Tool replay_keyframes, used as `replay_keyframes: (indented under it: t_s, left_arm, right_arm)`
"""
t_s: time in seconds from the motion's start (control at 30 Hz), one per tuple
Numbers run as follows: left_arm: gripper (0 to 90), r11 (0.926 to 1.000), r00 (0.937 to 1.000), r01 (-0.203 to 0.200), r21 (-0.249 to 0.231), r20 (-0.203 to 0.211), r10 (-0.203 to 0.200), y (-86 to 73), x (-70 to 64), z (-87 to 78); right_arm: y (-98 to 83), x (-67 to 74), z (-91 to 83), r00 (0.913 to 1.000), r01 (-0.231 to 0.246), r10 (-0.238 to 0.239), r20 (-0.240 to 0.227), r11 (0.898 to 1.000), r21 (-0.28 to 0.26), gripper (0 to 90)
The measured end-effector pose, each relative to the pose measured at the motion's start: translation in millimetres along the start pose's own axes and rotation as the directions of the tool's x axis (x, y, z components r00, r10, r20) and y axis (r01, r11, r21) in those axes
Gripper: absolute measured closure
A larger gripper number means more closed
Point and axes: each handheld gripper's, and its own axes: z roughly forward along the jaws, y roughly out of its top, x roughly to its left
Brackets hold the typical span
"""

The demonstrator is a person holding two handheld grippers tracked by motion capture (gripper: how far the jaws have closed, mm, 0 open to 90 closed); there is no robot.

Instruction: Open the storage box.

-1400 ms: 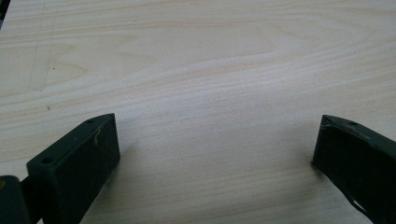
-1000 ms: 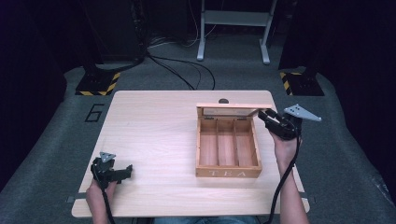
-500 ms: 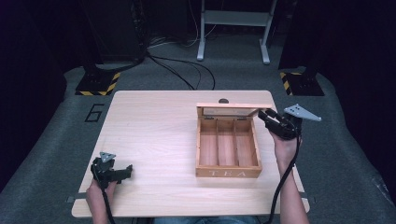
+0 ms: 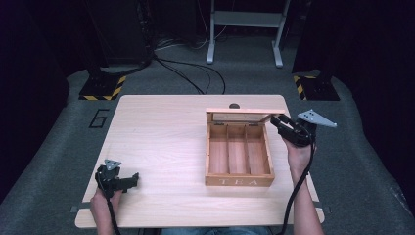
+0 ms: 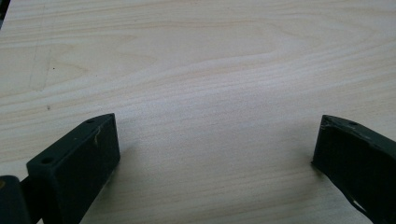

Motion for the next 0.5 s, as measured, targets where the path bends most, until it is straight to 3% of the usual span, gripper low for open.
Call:
replay_keyframes:
  t_s: [0.5]
  left_arm:
    - [0.5, 1.0, 1.0, 0.0, -0.001, -0.001, 0.0, 0.0, -0.1, 0.0]
  right_arm:
    - [-0.8, 0.9, -0.9, 1.0, -0.004, 0.004, 0.003, 1.0, -0.001, 62.2]
